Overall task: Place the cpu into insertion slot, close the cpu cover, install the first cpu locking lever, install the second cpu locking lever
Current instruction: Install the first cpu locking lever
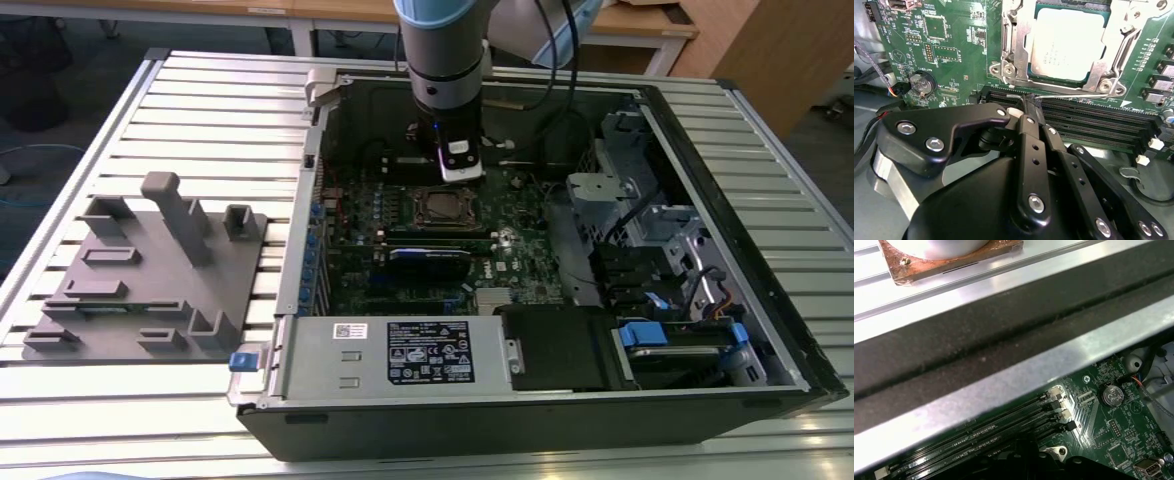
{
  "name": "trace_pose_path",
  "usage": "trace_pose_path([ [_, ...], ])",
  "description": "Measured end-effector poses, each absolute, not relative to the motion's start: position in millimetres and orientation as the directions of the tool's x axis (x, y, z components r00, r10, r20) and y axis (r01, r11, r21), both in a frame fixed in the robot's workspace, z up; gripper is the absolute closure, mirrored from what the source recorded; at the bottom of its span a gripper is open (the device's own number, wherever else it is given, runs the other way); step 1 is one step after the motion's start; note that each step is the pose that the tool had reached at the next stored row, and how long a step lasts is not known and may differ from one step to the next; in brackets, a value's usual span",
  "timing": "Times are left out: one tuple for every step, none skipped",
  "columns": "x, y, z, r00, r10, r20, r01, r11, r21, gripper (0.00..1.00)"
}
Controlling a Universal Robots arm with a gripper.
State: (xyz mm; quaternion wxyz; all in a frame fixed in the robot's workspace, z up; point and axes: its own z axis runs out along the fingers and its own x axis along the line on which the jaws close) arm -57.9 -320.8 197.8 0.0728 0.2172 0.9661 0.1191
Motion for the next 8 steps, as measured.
trace_pose_path([
  [-57.9, -320.8, 197.8, -0.895, 0.437, -0.089, 0.402, 0.877, 0.262, 0.9],
  [-57.9, -320.8, 197.8, -0.895, 0.437, -0.089, 0.402, 0.877, 0.262, 0.9],
  [-58.2, -320.8, 197.7, -0.895, 0.437, -0.089, 0.402, 0.877, 0.262, 0.9],
  [-58.5, -320.8, 197.7, -0.895, 0.437, -0.09, 0.402, 0.877, 0.262, 0.9],
  [-59.1, -320.8, 197.6, -0.895, 0.436, -0.093, 0.401, 0.878, 0.264, 0.9],
  [-60.0, -320.8, 197.6, -0.895, 0.436, -0.095, 0.399, 0.878, 0.265, 0.9],
  [-60.9, -320.8, 197.6, -0.895, 0.435, -0.098, 0.398, 0.878, 0.266, 0.9],
  [-62.1, -320.8, 197.5, -0.895, 0.434, -0.102, 0.396, 0.879, 0.267, 0.9],
])
